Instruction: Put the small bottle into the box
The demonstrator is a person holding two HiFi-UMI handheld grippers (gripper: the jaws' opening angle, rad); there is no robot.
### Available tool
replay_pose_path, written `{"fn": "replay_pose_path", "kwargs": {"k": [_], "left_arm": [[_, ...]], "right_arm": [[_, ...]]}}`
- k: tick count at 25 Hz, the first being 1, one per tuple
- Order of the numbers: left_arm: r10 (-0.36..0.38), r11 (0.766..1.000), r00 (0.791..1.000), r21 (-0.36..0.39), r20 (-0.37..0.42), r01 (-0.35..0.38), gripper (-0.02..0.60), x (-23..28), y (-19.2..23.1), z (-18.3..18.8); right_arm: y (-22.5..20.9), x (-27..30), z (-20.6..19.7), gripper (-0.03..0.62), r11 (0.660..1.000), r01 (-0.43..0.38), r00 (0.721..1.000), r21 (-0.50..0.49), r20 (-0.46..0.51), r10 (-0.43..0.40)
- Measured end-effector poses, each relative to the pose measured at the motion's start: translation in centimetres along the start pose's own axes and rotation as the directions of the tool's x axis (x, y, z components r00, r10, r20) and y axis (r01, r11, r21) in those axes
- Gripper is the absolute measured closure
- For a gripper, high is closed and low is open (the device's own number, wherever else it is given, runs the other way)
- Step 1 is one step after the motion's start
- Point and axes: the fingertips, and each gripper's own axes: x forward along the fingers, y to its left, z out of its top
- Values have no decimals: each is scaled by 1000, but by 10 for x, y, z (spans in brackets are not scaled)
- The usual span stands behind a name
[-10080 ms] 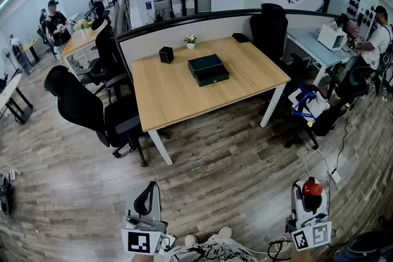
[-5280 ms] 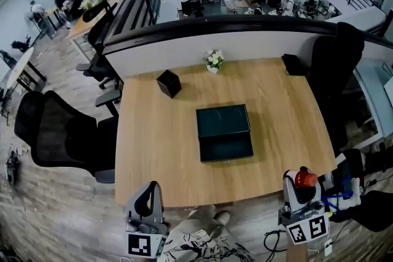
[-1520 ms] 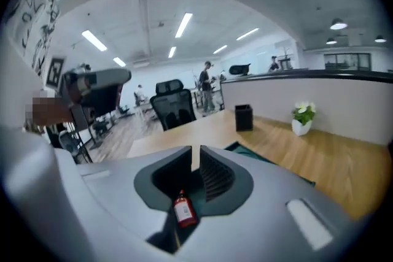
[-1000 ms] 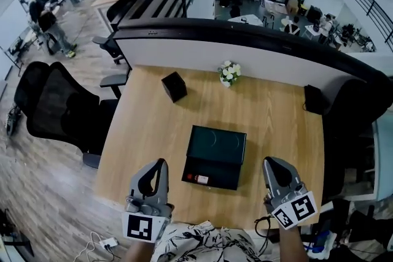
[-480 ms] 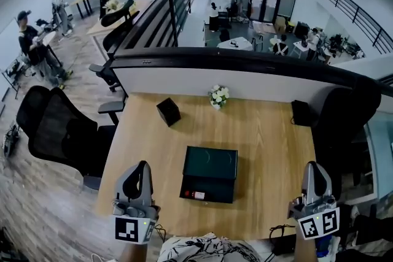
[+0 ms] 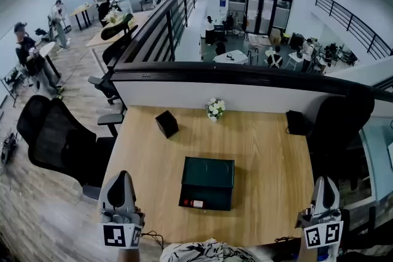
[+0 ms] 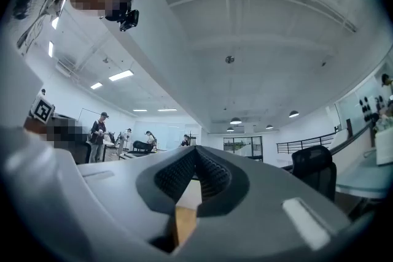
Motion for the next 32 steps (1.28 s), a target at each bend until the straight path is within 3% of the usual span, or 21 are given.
{"fn": "replay_pose_path", "kwargs": {"k": [6,15,32], "left_arm": [[26,1000,998,-17,-51,-26,581,-15,-2,-20],[-4,1000,998,-10,-67,4,581,-16,-15,-24],[10,1000,998,-19,-69,-12,581,-22,-14,-26]], "right_arm": [[-2,-15,-13,586,999,28,999,-22,-26,-29],[5,-13,-20,586,1000,25,999,-3,-37,-25],[27,0,-21,588,998,-59,997,-19,-42,58]]}}
